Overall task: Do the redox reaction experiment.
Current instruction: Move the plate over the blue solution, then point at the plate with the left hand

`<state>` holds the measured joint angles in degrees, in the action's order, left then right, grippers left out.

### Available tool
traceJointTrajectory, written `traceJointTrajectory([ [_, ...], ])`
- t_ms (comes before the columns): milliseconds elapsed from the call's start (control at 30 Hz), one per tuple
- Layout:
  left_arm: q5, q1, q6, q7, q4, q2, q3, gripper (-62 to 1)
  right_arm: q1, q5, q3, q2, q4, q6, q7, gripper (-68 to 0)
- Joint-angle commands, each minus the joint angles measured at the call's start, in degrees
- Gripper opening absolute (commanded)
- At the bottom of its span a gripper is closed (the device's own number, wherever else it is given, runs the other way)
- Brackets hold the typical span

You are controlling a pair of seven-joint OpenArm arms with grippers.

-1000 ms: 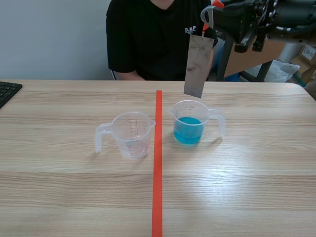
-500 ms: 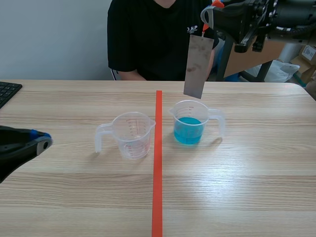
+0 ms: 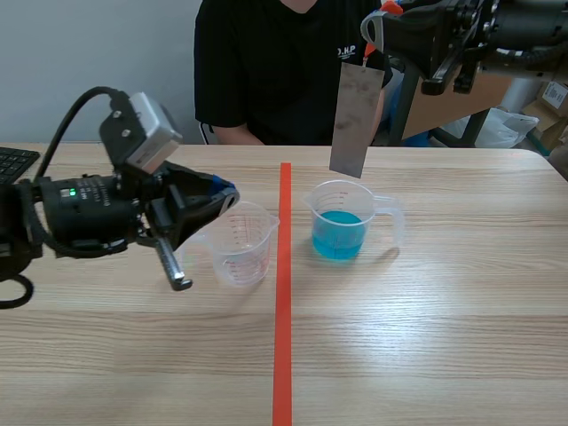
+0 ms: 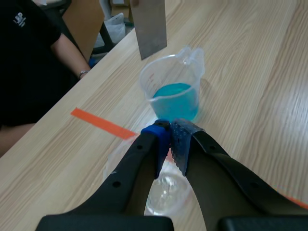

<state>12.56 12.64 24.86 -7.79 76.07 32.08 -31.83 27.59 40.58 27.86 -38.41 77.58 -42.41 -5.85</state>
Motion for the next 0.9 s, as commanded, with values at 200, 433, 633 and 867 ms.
traceJointTrajectory([
  [200,-1.2,9.6,-2.8,-0.1,-9.6,-8.0,-6.1,-56.2,1.6,1.1,-0.9,-0.3,0.9,-0.3,-0.7,-66.2],
  [433,-1.2,17.0,-4.3,-2.7,-19.6,-13.3,-13.2,-56.2,1.6,1.1,-0.9,-0.3,0.9,-0.3,-0.7,-66.2],
  [633,-0.4,21.9,-7.0,-4.7,-25.9,-16.7,-18.5,-56.2,1.6,1.1,-0.9,-0.3,0.9,-0.3,-0.7,-66.2],
  [867,1.7,26.1,-9.4,-4.8,-32.0,-20.8,-20.3,-56.2,1.6,1.3,-0.9,-0.1,0.9,-0.3,-0.7,-66.2],
])
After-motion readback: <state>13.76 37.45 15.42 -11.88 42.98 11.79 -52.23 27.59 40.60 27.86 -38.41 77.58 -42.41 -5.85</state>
